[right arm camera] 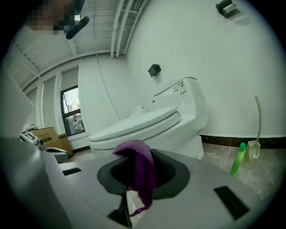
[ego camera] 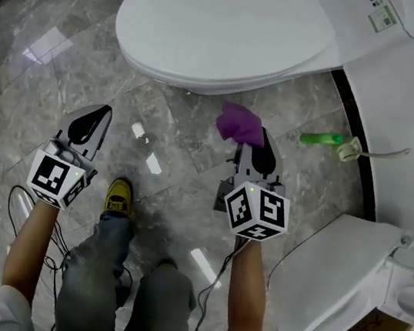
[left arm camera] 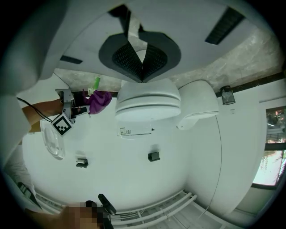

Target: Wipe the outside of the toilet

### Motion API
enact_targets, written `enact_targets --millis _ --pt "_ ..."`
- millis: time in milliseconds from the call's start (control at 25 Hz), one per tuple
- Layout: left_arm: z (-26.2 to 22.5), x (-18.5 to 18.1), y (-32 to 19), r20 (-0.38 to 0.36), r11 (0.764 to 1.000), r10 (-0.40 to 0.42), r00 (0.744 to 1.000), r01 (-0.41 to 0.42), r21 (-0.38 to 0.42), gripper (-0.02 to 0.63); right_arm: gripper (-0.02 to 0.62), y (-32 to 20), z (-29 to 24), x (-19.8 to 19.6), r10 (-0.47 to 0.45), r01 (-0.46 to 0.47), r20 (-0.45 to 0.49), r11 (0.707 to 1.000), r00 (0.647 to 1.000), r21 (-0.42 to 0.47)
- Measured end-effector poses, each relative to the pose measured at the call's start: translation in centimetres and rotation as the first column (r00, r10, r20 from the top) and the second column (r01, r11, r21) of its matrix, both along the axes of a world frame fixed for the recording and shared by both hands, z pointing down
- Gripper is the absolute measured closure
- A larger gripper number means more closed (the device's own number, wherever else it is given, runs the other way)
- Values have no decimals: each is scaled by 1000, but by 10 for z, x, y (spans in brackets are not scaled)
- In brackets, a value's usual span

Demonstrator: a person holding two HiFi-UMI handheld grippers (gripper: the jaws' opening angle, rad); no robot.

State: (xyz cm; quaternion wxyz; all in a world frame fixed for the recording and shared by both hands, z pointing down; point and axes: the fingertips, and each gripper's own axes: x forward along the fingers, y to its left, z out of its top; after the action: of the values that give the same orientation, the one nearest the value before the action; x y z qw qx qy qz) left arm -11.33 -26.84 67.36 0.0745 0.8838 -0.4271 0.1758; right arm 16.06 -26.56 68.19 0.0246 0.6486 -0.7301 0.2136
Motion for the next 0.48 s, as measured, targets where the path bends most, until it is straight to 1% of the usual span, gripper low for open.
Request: enact_targets --millis 80,160,240,360,440,480 --pt "-26 -2 4 3 1000 -2 1000 2 -2 592 508 5 -24 -3 -6 6 -5 1000 1000 -8" --pt "-51 -5 5 -15 1000 -30 999 30 -7 592 508 10 -47 -6 -14 14 -10 1000 1000 -16" --pt "-76 -7 6 -35 998 -57 998 57 -13 592 508 17 -71 -10 -17 17 16 1000 1000 -23" --pt "-113 -9 12 -51 998 -65 997 65 -1 592 508 28 -108 -24 -51 52 36 998 998 -24" --pt "-137 -10 18 -58 998 -68 996 68 -4 592 508 37 -132 -33 -75 75 13 997 997 -30" --pt "-149 -11 21 -55 997 -71 996 71 -8 592 508 42 -144 -36 -82 81 -14 996 997 -35"
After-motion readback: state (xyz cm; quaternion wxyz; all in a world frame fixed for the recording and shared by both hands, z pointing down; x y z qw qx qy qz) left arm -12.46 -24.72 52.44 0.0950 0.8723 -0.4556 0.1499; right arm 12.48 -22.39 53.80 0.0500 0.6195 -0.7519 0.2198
